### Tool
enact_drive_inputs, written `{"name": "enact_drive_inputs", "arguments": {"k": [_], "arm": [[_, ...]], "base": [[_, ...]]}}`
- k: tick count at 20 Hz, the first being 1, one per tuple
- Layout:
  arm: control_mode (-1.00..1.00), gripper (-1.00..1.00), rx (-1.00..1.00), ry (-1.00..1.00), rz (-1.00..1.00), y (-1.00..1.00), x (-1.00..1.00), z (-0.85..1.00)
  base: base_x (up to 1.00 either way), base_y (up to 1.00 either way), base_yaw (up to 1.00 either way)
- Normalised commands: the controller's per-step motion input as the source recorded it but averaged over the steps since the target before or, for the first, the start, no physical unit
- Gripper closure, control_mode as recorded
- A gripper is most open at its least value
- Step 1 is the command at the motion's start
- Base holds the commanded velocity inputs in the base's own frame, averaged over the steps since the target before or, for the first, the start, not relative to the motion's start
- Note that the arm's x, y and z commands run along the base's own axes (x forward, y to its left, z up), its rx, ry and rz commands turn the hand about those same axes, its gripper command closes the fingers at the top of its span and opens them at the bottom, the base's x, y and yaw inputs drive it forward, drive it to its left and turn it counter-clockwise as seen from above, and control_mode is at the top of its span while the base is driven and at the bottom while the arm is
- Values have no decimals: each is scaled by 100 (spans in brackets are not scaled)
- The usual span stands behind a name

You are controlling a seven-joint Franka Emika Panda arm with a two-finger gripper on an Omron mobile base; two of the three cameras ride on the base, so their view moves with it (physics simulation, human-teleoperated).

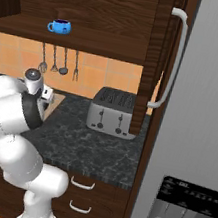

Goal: Pick the kettle from the counter and place it on the tray. Then pick the mug from the cabinet and place it on the tray. Then close the cabinet doors.

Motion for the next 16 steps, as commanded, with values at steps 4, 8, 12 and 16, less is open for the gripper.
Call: {"name": "enact_drive_inputs", "arguments": {"k": [4, 8, 12, 16], "arm": [[-100, 100, 0, 2, 0, 24, 55, 0], [-100, 100, 0, 0, 0, 20, 54, 0], [-100, 100, 0, 2, 0, 19, 44, -3], [-100, 100, 0, 3, -1, 17, 34, -9]], "base": [[0, 0, 0], [0, 0, 0], [0, 0, 0], [0, 0, 0]]}}
